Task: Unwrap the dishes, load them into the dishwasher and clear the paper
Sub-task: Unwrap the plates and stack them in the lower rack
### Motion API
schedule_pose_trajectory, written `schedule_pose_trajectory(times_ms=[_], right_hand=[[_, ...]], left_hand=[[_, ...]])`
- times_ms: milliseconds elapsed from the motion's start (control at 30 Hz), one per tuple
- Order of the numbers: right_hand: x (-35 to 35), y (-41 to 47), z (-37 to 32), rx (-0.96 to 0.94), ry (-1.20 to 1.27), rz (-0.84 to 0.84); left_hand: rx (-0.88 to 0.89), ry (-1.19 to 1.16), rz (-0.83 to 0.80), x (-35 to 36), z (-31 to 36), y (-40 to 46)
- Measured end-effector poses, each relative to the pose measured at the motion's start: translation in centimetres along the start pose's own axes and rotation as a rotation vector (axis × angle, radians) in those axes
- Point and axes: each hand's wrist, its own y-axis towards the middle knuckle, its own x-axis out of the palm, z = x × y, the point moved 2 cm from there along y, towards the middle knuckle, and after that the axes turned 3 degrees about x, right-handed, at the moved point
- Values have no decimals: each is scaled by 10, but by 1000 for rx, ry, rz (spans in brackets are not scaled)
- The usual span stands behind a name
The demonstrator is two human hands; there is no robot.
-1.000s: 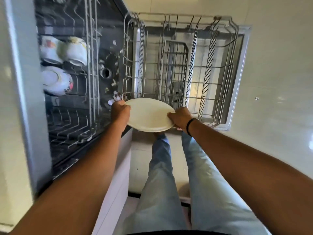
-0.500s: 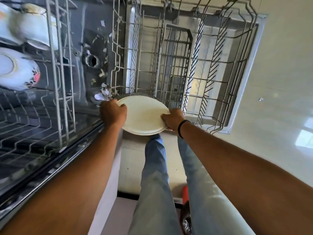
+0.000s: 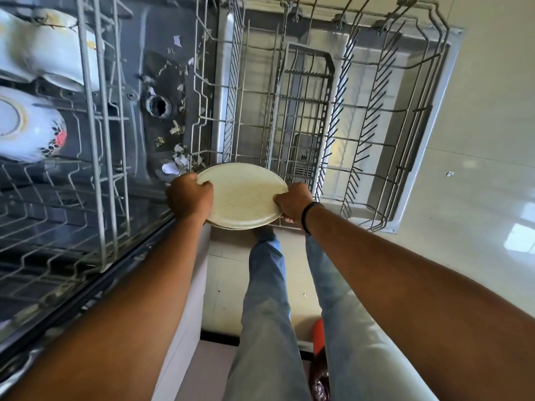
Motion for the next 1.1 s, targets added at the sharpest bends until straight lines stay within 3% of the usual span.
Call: schedule_pose_trajectory(times_ms=[533, 967, 1100], right_hand=[[8, 28, -9, 38, -23, 35], [9, 28, -14, -9, -205, 7], [4, 16, -16, -79, -257, 84]], left_hand=[[-63, 64, -41, 15, 14, 10], [-143, -41, -51, 21, 16, 15], [-123, -12, -23, 24, 17, 11]])
